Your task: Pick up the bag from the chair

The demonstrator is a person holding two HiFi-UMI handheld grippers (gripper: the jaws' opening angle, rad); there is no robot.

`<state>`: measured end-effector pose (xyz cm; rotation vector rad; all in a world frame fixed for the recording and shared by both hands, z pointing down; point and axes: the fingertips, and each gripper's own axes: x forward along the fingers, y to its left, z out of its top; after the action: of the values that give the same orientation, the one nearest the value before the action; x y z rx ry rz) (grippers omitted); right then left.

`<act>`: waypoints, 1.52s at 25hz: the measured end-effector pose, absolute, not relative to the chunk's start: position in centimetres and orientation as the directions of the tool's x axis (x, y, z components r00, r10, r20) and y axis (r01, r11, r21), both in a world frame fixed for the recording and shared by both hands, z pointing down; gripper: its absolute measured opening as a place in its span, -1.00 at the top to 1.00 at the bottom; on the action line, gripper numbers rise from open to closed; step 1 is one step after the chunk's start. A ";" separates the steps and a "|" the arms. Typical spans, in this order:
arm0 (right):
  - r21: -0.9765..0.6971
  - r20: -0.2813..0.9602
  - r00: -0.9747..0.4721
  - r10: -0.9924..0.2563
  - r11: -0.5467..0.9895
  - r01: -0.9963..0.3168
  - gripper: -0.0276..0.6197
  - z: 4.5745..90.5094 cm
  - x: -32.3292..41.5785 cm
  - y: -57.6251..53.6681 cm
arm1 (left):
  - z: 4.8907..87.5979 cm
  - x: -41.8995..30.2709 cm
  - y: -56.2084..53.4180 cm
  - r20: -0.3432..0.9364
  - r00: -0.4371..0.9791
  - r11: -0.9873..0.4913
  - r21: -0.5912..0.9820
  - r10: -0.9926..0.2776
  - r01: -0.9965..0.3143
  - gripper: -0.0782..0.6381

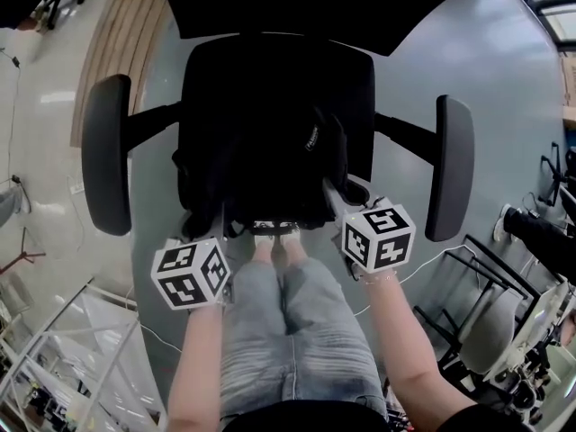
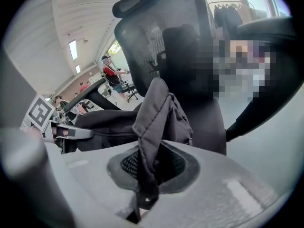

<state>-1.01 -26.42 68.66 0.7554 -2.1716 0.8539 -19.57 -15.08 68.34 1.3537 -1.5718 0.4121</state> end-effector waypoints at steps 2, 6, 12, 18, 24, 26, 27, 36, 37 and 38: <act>-0.352 0.754 -0.606 -0.254 0.623 -0.699 0.79 68.1 -0.8 -25.7 | 67.8 -19.5 -14.6 0.824 0.116 0.314 0.336 -0.554 -0.888 0.52; -0.359 0.752 -0.606 -0.260 0.609 -0.707 0.79 66.9 -0.8 -24.9 | 66.3 -19.9 -14.2 0.801 0.136 0.304 0.370 -0.583 -0.878 0.53; -0.373 0.738 -0.612 -0.285 0.584 -0.721 0.79 64.2 -0.2 -23.9 | 63.6 -19.1 -14.9 0.782 0.145 0.232 0.348 -0.606 -0.908 0.56; -0.378 0.728 -0.613 -0.307 0.567 -0.732 0.79 61.4 0.5 -23.3 | 60.6 -18.6 -16.1 0.754 0.166 0.175 0.351 -0.635 -0.920 0.56; -0.374 0.714 -0.617 -0.331 0.565 -0.735 0.79 58.0 1.2 -22.3 | 57.6 -18.4 -15.9 0.734 0.187 0.123 0.347 -0.653 -0.930 0.56; -0.375 0.705 -0.620 -0.344 0.561 -0.738 0.79 56.7 1.6 -22.0 | 56.4 -18.2 -16.1 0.722 0.194 0.108 0.350 -0.664 -0.931 0.57; -0.376 0.700 -0.621 -0.351 0.559 -0.739 0.79 56.1 1.8 -21.9 | 55.9 -18.1 -16.2 0.716 0.199 0.100 0.352 -0.669 -0.931 0.57; -0.350 0.653 -0.632 -0.418 0.574 -0.741 0.79 50.3 2.7 -22.2 | 50.6 -17.5 -16.5 0.664 0.219 0.047 0.359 -0.715 -0.932 0.57; -0.345 0.646 -0.633 -0.426 0.576 -0.741 0.79 49.7 2.7 -22.3 | 50.0 -17.5 -16.5 0.657 0.220 0.045 0.362 -0.721 -0.931 0.57; -0.342 0.640 -0.634 -0.434 0.578 -0.741 0.79 49.1 2.7 -22.5 | 49.4 -17.6 -16.4 0.649 0.221 0.044 0.366 -0.728 -0.930 0.57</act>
<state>2.66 -22.50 49.08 0.9383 -2.3144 0.8242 -17.60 -16.45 49.44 1.7282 -1.5538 0.3325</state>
